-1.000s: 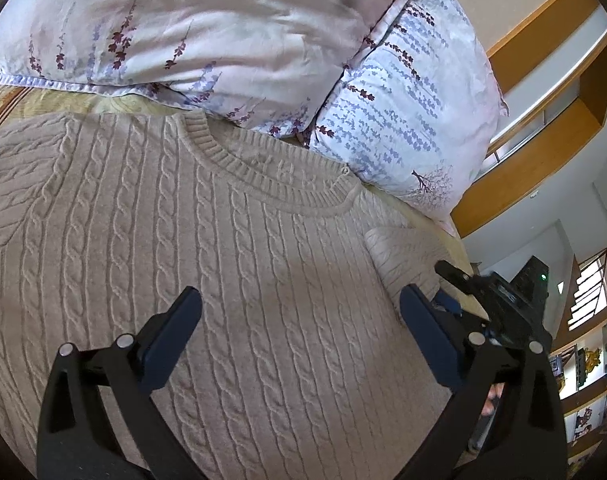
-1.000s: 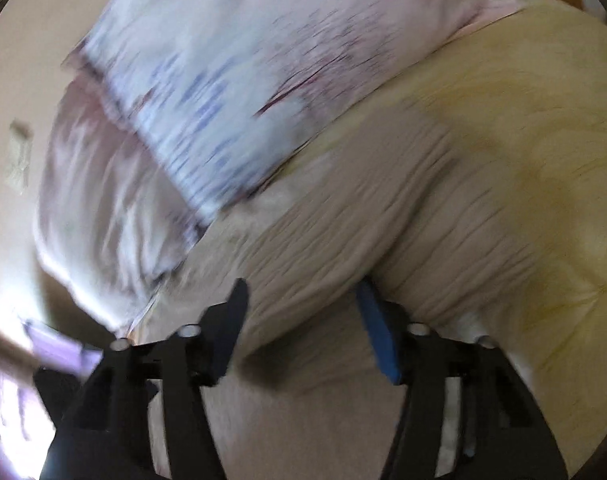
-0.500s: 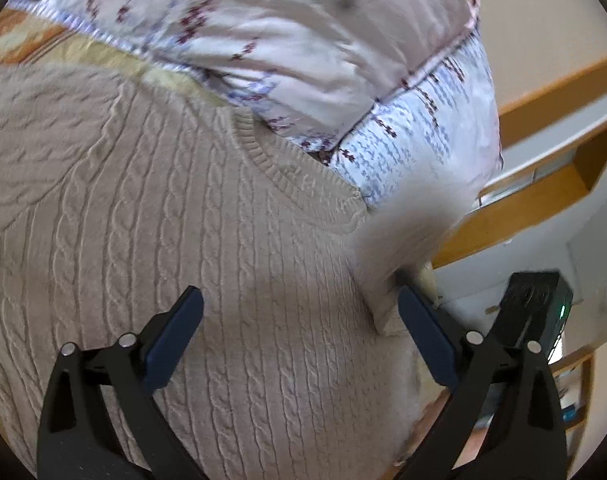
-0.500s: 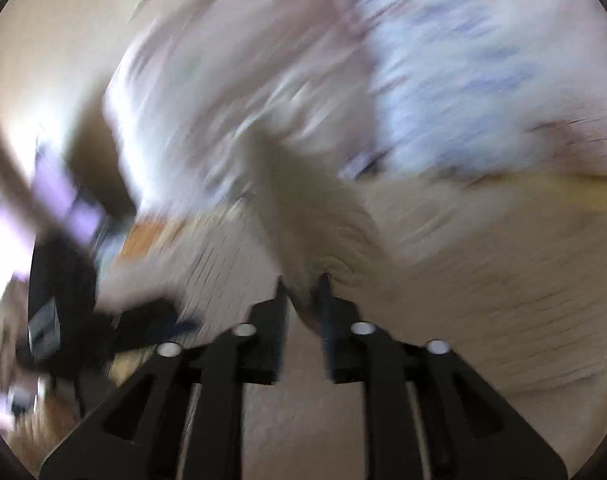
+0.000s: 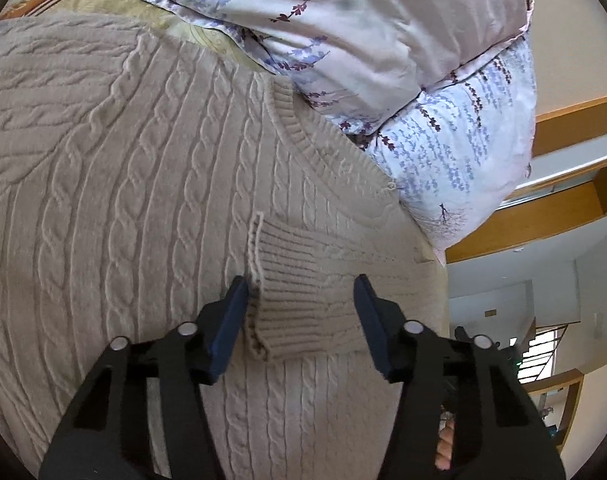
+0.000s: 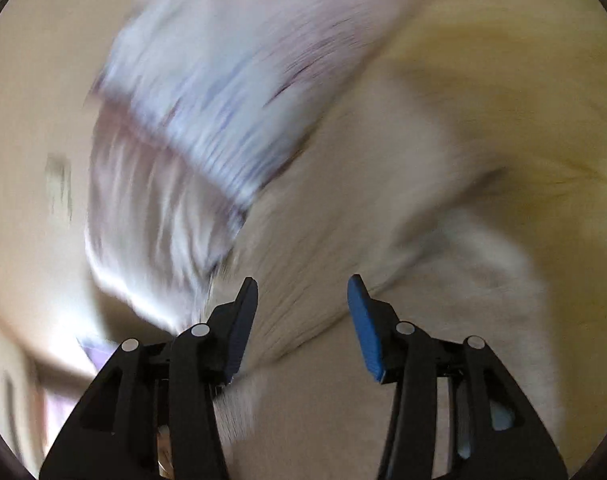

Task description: Fold small clothes

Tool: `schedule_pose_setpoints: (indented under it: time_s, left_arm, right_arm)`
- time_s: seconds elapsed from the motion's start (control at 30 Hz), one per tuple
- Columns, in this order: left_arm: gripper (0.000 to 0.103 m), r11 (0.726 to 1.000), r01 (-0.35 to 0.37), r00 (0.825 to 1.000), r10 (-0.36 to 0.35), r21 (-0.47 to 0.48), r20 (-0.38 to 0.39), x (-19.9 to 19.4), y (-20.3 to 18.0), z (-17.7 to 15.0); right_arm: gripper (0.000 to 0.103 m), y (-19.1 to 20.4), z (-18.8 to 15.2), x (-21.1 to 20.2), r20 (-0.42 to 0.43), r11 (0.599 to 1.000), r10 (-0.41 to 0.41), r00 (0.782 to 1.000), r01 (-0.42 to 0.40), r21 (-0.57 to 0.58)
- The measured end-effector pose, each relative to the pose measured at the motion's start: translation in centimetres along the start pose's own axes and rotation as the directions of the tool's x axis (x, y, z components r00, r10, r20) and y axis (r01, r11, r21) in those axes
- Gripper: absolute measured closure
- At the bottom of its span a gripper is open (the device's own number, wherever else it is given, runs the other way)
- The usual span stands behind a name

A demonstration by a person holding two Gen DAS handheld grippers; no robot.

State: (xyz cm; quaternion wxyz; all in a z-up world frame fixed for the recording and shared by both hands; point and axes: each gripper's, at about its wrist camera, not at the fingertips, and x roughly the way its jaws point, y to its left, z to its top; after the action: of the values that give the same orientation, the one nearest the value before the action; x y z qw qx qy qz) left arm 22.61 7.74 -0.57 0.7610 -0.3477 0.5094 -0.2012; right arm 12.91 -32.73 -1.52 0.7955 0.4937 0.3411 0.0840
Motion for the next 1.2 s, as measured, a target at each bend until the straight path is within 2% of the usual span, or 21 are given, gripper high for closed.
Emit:
schedule_pose_setpoints:
  time_s: [0.07,0.1,0.17,0.3,0.4,0.47,0.53,0.63,0.77,0.9,1.0,1.03,1.07,1.1,1.13,1.2]
  left_arm:
    - [0.065,1.0,-0.021,1.0,0.021,0.002,-0.001,0.3,-0.1,0.2]
    - [0.074,1.0,-0.031,1.0,0.031,0.006,-0.005,0.6,-0.2,0.4]
    - [0.085,0.999,-0.041,0.999,0.041,0.006,-0.014,1.0,-0.2,0.5]
    - [0.094,0.997,-0.065,0.998,0.066,0.05,-0.018,1.7,-0.8,0.7]
    - [0.096,0.991,-0.076,0.997,0.075,0.112,0.01,1.4,-1.9,1.4]
    - [0.096,0.982,-0.087,0.996,0.079,0.17,0.052,0.8,-3.1,2.5]
    - [0.096,0.972,-0.103,0.992,0.086,0.21,0.089,0.1,-3.9,3.6]
    - [0.096,0.959,-0.156,0.983,0.129,0.235,0.127,-0.6,-3.9,4.7]
    - [0.096,0.945,-0.222,0.973,0.201,0.24,0.112,0.2,-2.5,4.6]
    - [0.095,0.924,-0.281,0.959,0.258,0.261,0.119,1.3,-2.0,4.3]
    - [0.087,0.922,-0.294,0.954,0.27,0.253,0.127,1.2,-2.0,4.4]
    - [0.083,0.924,-0.295,0.953,0.269,0.244,0.136,0.8,-1.8,4.3]
    - [0.072,0.926,-0.298,0.952,0.269,0.232,0.146,0.1,-1.7,4.3]
    - [0.06,0.933,-0.281,0.955,0.249,0.224,0.159,-1.3,-1.4,4.2]
    - [0.056,0.938,-0.268,0.957,0.233,0.22,0.171,-2.4,-1.2,4.0]
    - [0.047,0.947,-0.239,0.959,0.196,0.213,0.203,-5.4,-0.2,3.4]
  right_arm:
    - [0.054,-2.3,1.2,-0.9,0.043,0.994,0.025,0.999,-0.029,0.104]
    - [0.054,-2.7,1.5,-0.9,0.054,0.992,0.031,0.998,-0.038,0.122]
    - [0.054,-3.4,2.0,-1.0,0.077,0.989,0.026,0.997,-0.037,0.146]
    - [0.055,-3.4,2.4,-0.4,0.111,0.989,-0.001,0.994,-0.016,0.147]
    - [0.056,-2.8,2.3,-0.4,0.155,0.993,-0.032,0.987,0.013,0.121]
    - [0.068,-2.8,2.3,-1.0,0.176,0.995,-0.056,0.983,0.039,0.097]
    - [0.091,-2.5,2.1,-0.9,0.186,0.995,-0.079,0.979,0.068,0.067]
    - [0.094,-2.1,1.4,-0.8,0.192,0.995,-0.099,0.976,0.095,0.028]
    - [0.094,-1.0,0.5,-0.1,0.216,0.976,-0.199,0.956,0.214,-0.048]
    - [0.093,-0.3,-0.1,0.8,0.215,0.935,-0.31,0.926,0.338,-0.107]
    - [0.079,0.6,-0.8,-0.3,0.259,0.897,-0.381,0.888,0.423,-0.131]
    - [0.07,1.1,-1.1,-1.2,0.303,0.882,-0.396,0.867,0.451,-0.137]
    - [0.063,1.9,-1.5,-2.0,0.352,0.871,-0.394,0.849,0.467,-0.152]
    - [0.049,2.5,-1.8,-2.4,0.38,0.864,-0.385,0.841,0.473,-0.17]
    - [0.041,3.7,-2.2,-2.7,0.407,0.854,-0.357,0.841,0.47,-0.222]
    - [0.039,5.3,-2.6,-1.9,0.381,0.84,-0.319,0.868,0.445,-0.311]
